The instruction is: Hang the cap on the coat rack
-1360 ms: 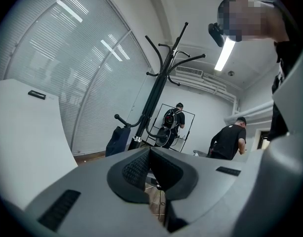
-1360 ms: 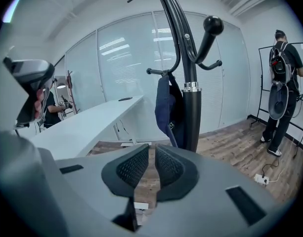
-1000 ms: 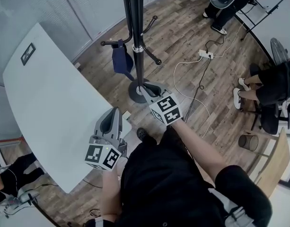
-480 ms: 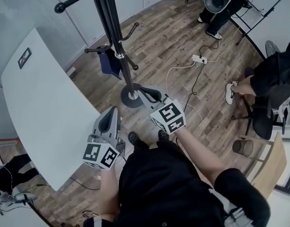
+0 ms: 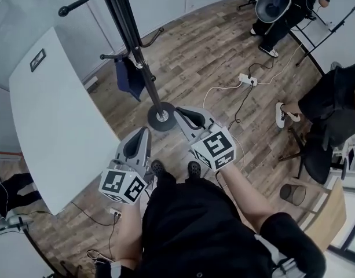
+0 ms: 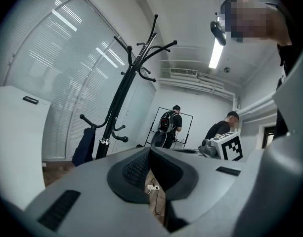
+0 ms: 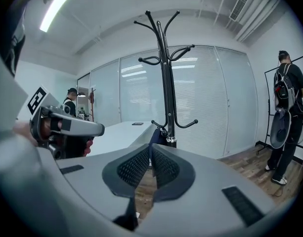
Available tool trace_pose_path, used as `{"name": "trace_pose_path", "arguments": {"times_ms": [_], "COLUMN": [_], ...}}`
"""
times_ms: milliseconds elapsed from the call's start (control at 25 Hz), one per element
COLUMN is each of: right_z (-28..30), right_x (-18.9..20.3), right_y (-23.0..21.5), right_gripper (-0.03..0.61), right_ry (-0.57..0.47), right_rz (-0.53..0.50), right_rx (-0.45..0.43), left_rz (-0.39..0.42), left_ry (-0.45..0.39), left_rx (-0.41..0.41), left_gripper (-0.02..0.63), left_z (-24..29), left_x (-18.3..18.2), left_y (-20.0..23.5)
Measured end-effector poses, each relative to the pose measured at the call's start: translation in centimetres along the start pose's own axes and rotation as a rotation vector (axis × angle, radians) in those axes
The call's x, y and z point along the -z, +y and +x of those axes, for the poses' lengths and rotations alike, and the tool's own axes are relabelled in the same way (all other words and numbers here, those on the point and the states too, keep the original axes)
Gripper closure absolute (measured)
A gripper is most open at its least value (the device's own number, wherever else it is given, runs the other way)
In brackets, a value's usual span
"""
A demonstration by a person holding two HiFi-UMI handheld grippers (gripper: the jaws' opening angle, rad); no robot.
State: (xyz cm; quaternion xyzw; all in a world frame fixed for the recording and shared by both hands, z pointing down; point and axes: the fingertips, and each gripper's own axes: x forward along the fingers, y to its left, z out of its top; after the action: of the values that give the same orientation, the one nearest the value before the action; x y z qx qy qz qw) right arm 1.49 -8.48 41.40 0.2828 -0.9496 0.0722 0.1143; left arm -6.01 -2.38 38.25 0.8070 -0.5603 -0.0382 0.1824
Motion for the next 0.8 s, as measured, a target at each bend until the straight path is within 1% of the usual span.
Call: {"name": "trace_pose_path", "arguments": {"times_ms": [280,560,800], "right_z": [-2.8,-5.3,-6.9], "right_x": [-0.7,-1.3,-2.0], "right_y": [0.5,0.2,0.0], "right_gripper": [0.545,0.548,0.548], "right_ry": [-0.032,-0.063,-0.097], "right_rz": [0.012,0.027,0.027], "right_rx": [-0.072,-0.096,-0.097], "left_rz": [0.008,-0.013,-0.012], "left_ry": [-0.034,-0.059,-0.051], "left_rx": [-0.046,-0.088,-0.081], "left_gripper": [0.598,0.598,0.598], "left_z": [-0.3,-0.3,0.2], "left_x": [0.1,0.9,1.4], "left_y": [-2.1,-3.7,-5.0]}}
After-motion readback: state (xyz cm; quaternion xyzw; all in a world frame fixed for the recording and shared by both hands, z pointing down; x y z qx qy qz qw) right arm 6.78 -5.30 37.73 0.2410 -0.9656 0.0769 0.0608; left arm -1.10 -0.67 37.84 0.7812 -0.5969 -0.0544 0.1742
